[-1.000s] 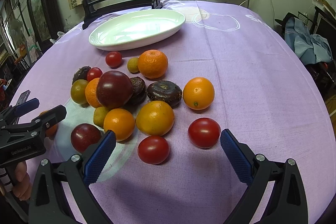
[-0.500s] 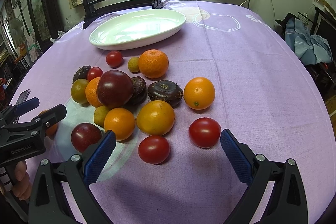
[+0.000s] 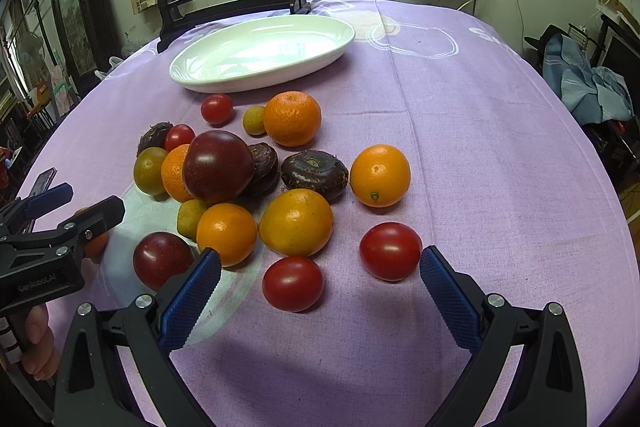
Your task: Organize fruits
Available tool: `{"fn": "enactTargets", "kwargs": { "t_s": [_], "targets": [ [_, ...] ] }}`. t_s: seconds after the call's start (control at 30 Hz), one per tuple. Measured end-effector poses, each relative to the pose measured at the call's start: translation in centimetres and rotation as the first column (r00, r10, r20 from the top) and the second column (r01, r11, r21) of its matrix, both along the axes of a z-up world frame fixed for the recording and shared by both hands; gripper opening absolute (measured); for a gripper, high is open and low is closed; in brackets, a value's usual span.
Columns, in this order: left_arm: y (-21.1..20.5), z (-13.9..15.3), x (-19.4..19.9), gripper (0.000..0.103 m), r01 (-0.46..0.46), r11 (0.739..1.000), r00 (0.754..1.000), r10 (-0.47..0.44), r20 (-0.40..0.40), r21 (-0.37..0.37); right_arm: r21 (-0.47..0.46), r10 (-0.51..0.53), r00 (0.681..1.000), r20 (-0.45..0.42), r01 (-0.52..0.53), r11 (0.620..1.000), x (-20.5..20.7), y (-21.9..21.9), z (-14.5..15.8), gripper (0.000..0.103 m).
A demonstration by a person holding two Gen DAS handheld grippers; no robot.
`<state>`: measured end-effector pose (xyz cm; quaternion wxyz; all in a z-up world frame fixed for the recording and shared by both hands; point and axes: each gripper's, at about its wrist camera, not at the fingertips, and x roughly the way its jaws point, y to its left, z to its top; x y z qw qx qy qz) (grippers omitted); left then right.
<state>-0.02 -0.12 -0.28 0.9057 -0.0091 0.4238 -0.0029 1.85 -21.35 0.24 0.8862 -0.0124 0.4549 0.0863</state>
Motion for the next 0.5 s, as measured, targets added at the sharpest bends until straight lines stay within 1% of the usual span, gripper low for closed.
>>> {"fn": "enactTargets", "kwargs": {
  "t_s": [0.13, 0.27, 0.3, 0.37, 0.4, 0.43, 0.47, 0.5],
  "targets": [
    [0.1, 0.0, 0.1, 0.099, -0.003, 1.000, 1.000, 0.003, -0.003, 0.001, 0.013, -0.006, 1.000, -0.011, 0.007, 1.000, 0.2, -0.3, -0.2, 0.100],
    [0.6, -0.2, 0.3, 0.099, -0.011, 1.000, 1.000, 0.010, -0.018, -0.017, 0.051, -0.003, 1.000, -0.026, 0.004, 0.999, 0.4, -0.7, -0.2, 0.100],
    [0.7, -0.2, 0.2, 0.099, -0.003, 1.000, 1.000, 0.003, -0.022, -0.028, 0.085, 0.012, 1.000, -0.024, -0.010, 0.996, 0.3, -0.9, 0.1, 0.100],
    [0.7, 0.0, -0.4, 0.099, 0.039, 0.997, 0.999, -0.041, -0.024, -0.072, 0.136, 0.040, 0.999, 0.004, -0.040, 0.990, -0.5, -1.3, 0.9, 0.100],
    [0.6, 0.0, -0.8, 0.099, 0.059, 0.995, 0.998, -0.062, -0.025, -0.081, 0.136, 0.060, 0.998, 0.021, -0.062, 0.989, -1.0, -1.1, 1.2, 0.100],
    [0.5, 0.0, -1.3, 0.099, 0.080, 0.994, 0.996, -0.083, -0.033, -0.076, 0.114, 0.083, 0.996, 0.028, -0.086, 0.990, -1.3, -0.9, 1.3, 0.100],
    [0.5, 0.0, -1.6, 0.099, 0.095, 0.993, 0.995, -0.097, -0.039, -0.066, 0.083, 0.105, 0.994, 0.027, -0.107, 0.991, -1.6, -0.6, 1.3, 0.100],
    [0.4, -0.1, -2.0, 0.099, 0.108, 0.993, 0.993, -0.110, -0.040, -0.057, 0.022, 0.131, 0.991, 0.018, -0.131, 0.991, -2.0, -0.2, 1.2, 0.100]
  ]
}}
